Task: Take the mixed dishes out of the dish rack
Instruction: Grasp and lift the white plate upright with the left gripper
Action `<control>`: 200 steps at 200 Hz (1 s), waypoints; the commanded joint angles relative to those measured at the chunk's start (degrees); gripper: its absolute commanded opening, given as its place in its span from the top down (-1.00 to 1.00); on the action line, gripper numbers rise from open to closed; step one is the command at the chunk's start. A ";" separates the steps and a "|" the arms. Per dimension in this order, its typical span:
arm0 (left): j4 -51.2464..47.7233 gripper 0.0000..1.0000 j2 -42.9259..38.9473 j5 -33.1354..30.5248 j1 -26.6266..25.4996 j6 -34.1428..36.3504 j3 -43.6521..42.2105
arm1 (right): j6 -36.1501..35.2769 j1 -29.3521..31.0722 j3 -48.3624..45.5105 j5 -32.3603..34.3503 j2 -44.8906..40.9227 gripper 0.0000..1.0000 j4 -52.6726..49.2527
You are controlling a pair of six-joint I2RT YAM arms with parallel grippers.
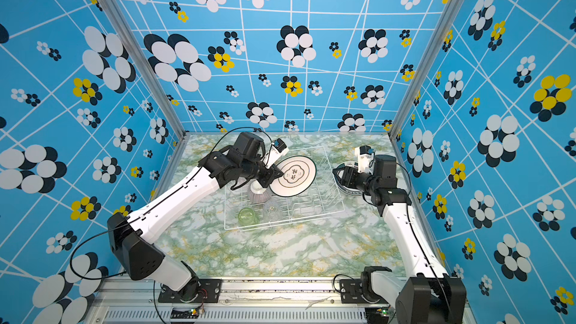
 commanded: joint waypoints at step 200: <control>30.97 1.00 12.09 36.74 6.16 -27.55 -0.52 | 17.07 0.30 -6.08 -23.65 4.61 0.55 30.79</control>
